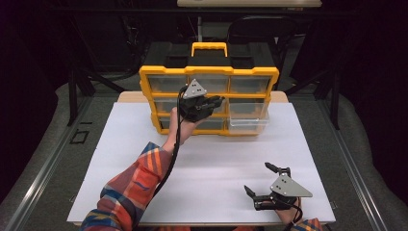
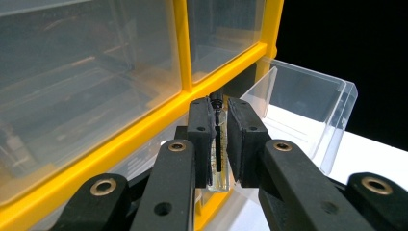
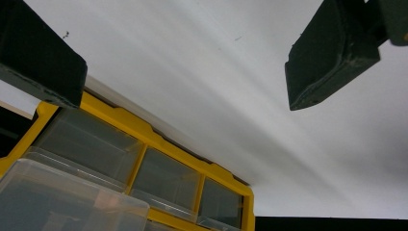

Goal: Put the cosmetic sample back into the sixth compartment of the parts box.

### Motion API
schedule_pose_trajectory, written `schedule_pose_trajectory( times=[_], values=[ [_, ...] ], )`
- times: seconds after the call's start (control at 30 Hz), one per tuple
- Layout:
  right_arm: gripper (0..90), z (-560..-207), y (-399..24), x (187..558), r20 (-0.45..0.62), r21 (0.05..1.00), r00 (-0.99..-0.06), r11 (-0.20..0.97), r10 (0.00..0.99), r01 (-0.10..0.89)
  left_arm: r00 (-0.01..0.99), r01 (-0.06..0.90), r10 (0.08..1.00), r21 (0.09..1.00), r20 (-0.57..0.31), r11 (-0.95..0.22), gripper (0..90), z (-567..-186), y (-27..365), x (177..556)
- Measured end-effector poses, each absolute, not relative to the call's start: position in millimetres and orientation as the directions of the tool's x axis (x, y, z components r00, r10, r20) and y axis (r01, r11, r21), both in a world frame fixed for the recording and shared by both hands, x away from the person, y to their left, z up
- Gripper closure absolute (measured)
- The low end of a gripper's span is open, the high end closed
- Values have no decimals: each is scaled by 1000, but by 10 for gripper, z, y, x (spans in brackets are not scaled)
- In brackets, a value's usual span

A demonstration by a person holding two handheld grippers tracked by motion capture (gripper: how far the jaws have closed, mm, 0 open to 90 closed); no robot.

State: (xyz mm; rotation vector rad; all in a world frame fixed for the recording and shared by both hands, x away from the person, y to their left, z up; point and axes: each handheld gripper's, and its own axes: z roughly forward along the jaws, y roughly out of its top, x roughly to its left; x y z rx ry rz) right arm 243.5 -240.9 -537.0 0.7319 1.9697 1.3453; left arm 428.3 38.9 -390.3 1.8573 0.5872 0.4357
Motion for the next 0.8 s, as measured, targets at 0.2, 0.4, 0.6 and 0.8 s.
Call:
schedule_pose_trajectory(
  times=[0.2, 0.4, 0.6, 0.8],
  values=[
    [3, -5370, -2413, 2435, -190, 942, -644, 321, 741, 92, 815, 178, 579, 941, 22, -287, 801, -3866, 323, 4297],
    [2, -5369, -2412, 2433, -189, 943, -644, 321, 741, 92, 820, 173, 572, 943, 22, -284, 801, -3835, 248, 4306],
    [2, -5367, -2412, 2433, -188, 943, -644, 319, 742, 92, 828, 162, 560, 946, 24, -280, 802, -3792, 169, 4297],
    [3, -5366, -2404, 2426, -190, 942, -645, 322, 740, 92, 838, 147, 545, 949, 31, -280, 801, -3755, 87, 4285]
  ],
)
